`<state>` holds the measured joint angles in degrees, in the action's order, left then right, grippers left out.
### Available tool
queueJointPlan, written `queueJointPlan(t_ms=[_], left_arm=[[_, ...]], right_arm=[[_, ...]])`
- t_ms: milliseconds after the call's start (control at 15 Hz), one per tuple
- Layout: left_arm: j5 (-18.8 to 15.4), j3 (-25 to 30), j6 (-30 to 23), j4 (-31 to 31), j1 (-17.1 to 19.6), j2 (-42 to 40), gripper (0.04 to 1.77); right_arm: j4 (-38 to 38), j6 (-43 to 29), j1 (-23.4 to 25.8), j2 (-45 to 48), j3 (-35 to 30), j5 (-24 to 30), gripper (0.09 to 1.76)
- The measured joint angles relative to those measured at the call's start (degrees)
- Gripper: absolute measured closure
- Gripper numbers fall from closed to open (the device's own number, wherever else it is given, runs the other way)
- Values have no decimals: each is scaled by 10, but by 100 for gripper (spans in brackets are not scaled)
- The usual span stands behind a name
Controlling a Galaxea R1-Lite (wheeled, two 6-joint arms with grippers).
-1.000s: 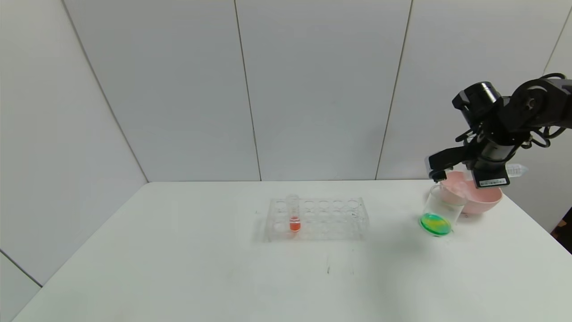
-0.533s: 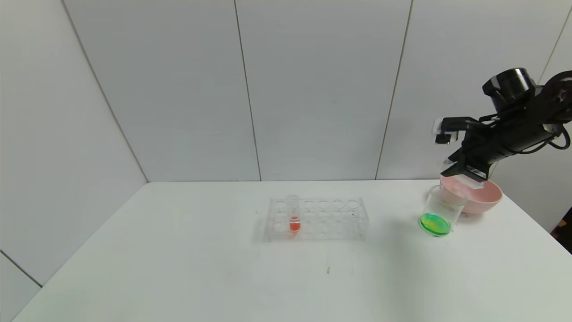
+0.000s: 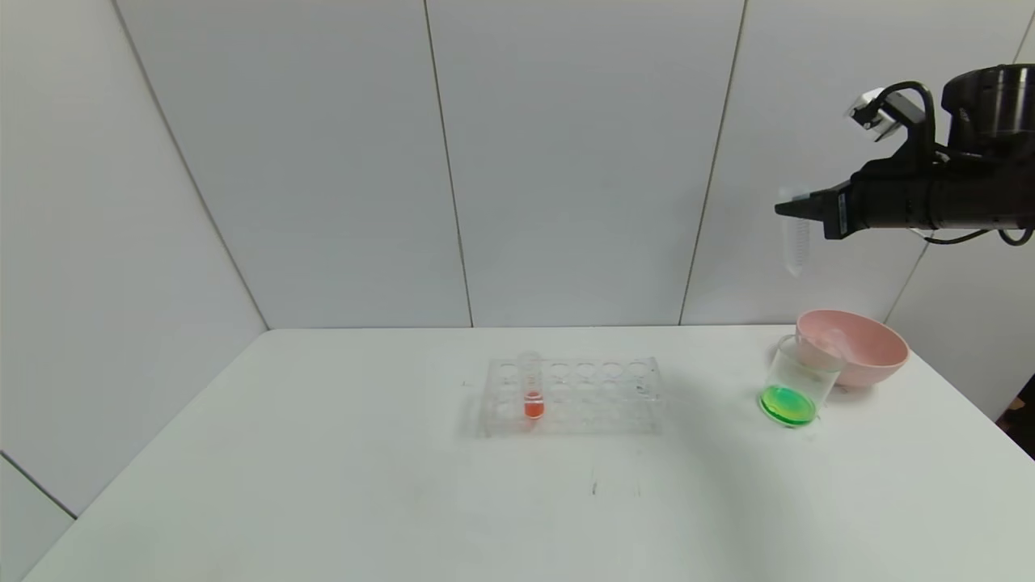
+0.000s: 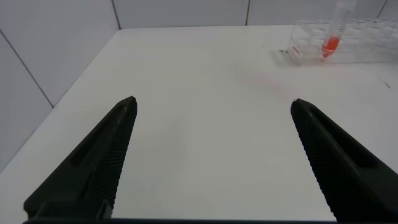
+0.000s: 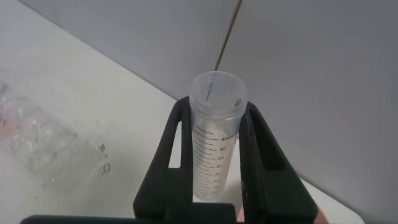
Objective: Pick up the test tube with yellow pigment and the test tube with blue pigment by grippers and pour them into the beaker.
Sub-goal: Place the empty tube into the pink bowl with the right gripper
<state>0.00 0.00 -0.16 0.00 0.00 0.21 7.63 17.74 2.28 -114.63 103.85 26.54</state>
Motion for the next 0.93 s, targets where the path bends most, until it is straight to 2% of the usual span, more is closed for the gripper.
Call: queueJointPlan(t_ms=[267,400,533,667,933], left_arm=[[0,0,0,0,0,0,5],[0,0,0,0,0,0,5],[0,0,0,0,0,0,5],[0,0,0,0,0,0,5],[0,0,0,0,0,0,5]], right_arm=[[-263,-78,19,46,-195,-6,136],[-353,-96,33,75,-301,-12,136],[-444,-135,47,100,-378,-48,136],[-502,-178,63,111,-417,-78,136],[-513,-182,91,88,-419,-85,136]])
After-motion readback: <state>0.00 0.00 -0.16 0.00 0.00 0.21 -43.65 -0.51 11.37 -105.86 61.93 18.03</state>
